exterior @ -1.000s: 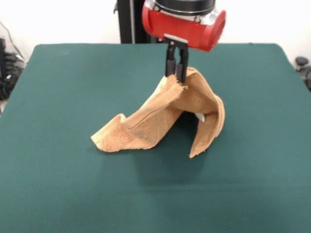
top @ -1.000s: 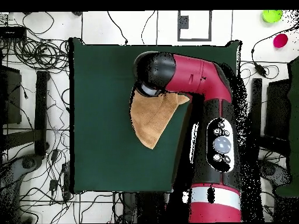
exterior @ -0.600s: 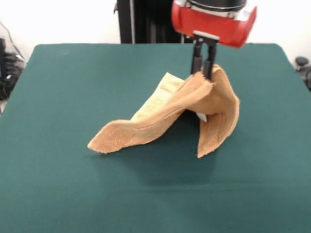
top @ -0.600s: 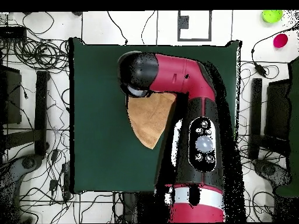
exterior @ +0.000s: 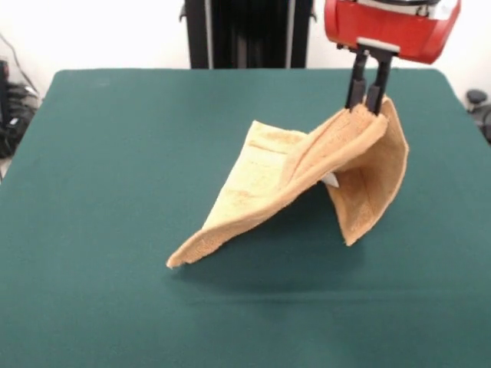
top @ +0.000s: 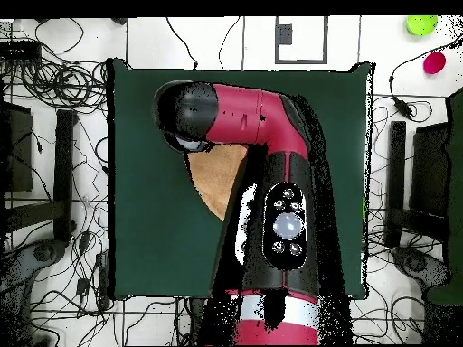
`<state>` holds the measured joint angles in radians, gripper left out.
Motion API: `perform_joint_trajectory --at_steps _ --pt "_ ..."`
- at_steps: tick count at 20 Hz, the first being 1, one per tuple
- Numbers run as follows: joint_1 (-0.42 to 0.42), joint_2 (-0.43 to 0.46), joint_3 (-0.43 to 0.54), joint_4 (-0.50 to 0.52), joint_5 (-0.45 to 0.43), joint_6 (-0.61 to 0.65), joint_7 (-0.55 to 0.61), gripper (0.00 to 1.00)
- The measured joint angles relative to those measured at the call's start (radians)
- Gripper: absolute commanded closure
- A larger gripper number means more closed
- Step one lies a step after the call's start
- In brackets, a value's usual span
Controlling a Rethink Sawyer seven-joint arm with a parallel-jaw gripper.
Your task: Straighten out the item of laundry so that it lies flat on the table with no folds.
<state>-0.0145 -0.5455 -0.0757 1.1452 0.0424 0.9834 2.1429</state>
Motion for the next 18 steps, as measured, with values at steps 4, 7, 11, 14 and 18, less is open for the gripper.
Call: perform_joint_trajectory --at_steps 4,7,11,14,18 --pt "-0.007 0.001 -0.002 0.000 0.012 0.000 0.000 1.00" --pt "-0.024 0.003 -0.001 0.000 0.018 0.000 0.000 1.00" --pt "-0.065 0.000 0.000 0.002 0.028 0.001 0.000 1.00" --pt "-0.083 -0.014 0.000 0.011 0.036 0.007 0.000 1.00" --pt "-0.096 -0.047 -0.001 0.024 0.045 0.049 0.000 1.00"
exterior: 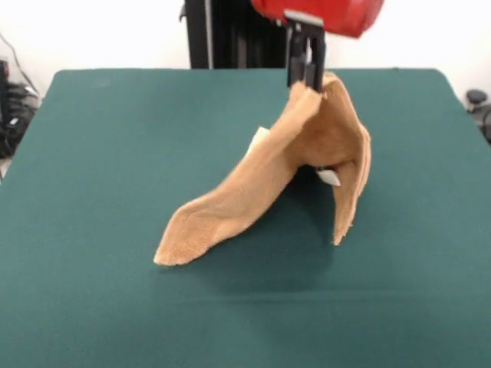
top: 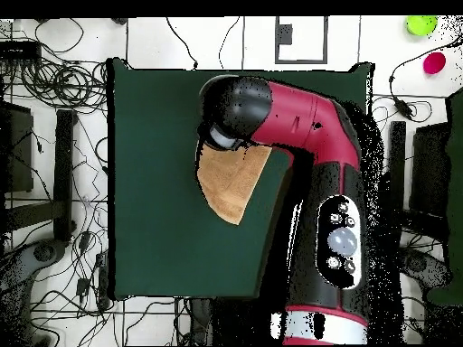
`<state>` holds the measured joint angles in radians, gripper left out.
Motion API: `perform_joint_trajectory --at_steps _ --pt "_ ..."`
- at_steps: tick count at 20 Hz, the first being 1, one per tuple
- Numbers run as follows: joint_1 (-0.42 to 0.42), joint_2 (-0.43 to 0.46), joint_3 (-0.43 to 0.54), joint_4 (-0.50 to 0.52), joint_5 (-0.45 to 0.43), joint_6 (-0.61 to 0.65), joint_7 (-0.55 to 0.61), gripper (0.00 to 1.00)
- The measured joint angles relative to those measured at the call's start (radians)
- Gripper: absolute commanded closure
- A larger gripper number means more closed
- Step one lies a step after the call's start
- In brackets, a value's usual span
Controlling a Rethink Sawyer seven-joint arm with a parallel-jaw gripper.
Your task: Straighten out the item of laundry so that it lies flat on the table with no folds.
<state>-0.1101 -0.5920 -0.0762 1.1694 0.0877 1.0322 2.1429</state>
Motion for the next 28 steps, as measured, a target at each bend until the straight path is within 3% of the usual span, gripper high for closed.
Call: perform_joint_trajectory --at_steps 11,28 --pt "-0.003 -0.063 0.000 0.000 0.001 0.154 0.000 1.00" --pt "0.004 -0.068 0.000 -0.009 0.000 0.174 0.000 1.00"
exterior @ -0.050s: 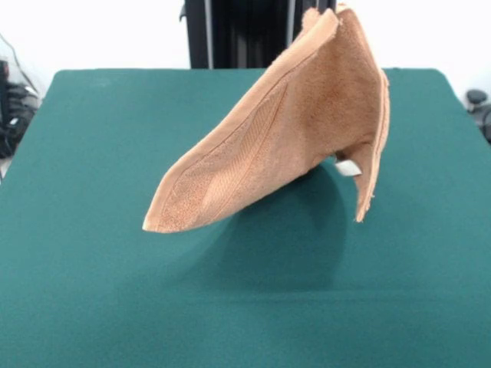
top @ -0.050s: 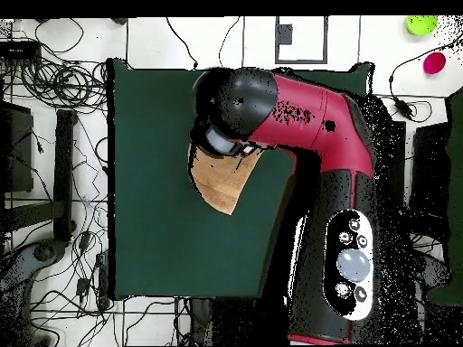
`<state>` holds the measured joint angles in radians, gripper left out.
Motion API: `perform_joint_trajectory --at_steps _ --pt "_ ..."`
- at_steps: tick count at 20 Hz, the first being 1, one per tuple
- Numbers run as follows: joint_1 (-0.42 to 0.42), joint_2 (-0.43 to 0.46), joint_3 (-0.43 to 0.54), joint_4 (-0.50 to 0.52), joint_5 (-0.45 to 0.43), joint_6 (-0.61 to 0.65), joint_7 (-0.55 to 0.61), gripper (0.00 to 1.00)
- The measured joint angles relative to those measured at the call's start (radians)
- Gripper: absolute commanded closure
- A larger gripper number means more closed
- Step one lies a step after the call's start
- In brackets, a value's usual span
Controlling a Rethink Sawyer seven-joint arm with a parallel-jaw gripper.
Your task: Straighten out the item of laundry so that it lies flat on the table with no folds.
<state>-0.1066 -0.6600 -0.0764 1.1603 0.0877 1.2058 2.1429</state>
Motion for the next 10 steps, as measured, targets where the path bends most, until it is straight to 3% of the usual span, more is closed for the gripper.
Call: perform_joint_trajectory --at_steps 6,10 --pt "-0.001 0.008 0.000 -0.037 -0.006 0.044 0.000 1.00" --pt "0.006 0.038 -0.001 -0.120 -0.008 0.157 0.000 1.00"
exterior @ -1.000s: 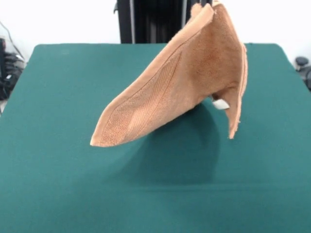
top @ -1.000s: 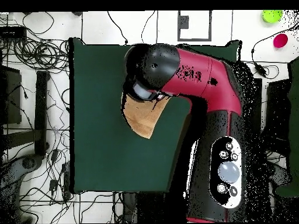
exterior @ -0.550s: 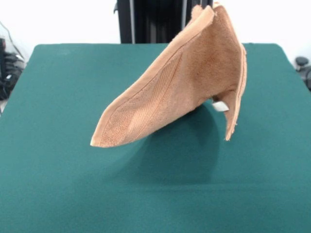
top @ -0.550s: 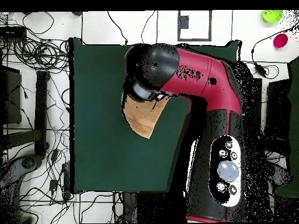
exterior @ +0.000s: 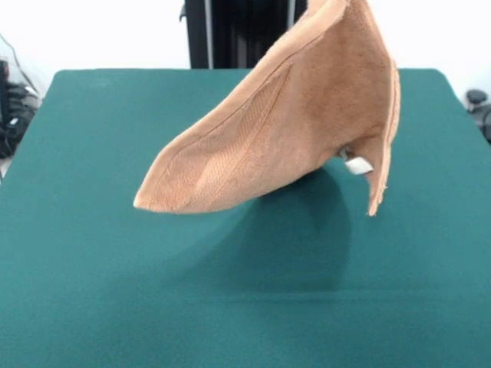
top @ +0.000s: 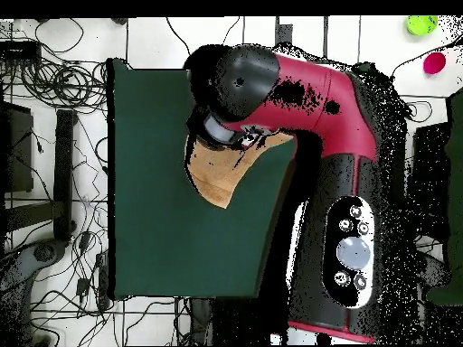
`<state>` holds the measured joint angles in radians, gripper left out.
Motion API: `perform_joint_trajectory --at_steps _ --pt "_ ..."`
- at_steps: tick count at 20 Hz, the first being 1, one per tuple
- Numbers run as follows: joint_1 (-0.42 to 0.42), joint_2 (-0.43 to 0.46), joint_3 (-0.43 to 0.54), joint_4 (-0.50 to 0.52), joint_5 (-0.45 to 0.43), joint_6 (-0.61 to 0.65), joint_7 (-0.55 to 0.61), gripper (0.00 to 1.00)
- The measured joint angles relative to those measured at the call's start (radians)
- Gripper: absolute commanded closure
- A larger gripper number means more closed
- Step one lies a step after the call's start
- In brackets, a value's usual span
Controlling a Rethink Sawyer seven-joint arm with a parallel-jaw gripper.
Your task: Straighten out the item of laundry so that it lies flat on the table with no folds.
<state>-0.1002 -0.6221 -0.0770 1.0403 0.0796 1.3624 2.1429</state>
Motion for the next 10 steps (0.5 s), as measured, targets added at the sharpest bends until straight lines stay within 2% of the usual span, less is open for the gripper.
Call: perform_joint_trajectory --at_steps 10 --pt "0.039 0.082 -0.002 -0.175 0.005 0.176 0.003 1.00"
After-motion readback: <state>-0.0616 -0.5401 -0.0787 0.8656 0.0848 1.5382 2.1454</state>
